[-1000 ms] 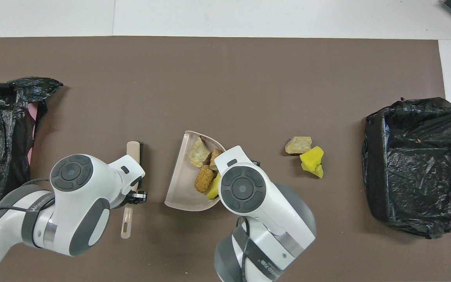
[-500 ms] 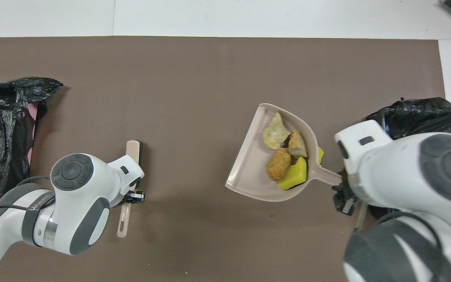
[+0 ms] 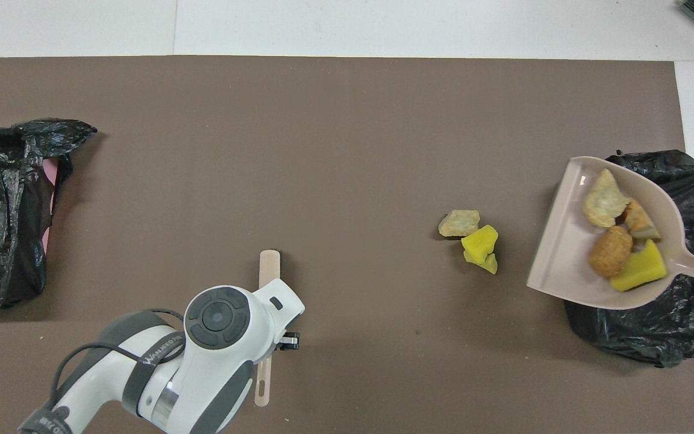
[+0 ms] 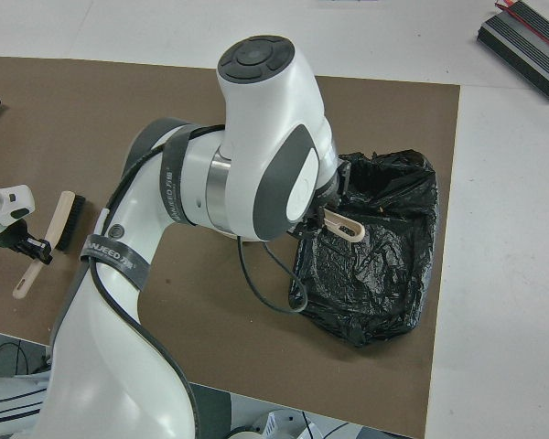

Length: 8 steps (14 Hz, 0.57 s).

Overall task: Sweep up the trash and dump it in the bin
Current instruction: 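Tip the dustpan into the bag while the left gripper drops the brush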

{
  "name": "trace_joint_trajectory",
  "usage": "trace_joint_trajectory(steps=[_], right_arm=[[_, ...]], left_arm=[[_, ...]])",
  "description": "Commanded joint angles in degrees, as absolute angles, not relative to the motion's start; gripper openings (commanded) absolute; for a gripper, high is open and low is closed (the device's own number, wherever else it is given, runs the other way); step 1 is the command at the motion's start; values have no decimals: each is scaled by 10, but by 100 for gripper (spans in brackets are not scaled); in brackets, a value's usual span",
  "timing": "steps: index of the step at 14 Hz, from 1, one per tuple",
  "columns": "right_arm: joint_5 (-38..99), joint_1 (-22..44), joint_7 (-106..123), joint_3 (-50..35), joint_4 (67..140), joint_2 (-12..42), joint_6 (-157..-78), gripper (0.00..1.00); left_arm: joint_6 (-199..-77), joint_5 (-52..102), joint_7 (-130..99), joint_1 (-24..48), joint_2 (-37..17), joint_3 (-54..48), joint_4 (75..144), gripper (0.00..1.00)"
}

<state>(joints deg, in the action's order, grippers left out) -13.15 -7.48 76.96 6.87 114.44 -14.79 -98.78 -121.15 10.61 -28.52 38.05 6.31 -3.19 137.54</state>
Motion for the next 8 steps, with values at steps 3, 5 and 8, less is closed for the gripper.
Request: trace_joint_trajectory(steps=[3, 5, 8], right_arm=[[-191, -197, 890, 58, 1152, -121, -1078, 0], [-257, -204, 924, 57, 1164, -116, -1100, 0], [-335, -163, 944, 55, 1179, -121, -1101, 0]], left_arm=[[-1222, 164, -404, 475, 68, -22, 1371, 0], [-1218, 184, -414, 476, 71, -23, 1375, 0], [-1223, 185, -441, 502, 68, -21, 1385, 0]])
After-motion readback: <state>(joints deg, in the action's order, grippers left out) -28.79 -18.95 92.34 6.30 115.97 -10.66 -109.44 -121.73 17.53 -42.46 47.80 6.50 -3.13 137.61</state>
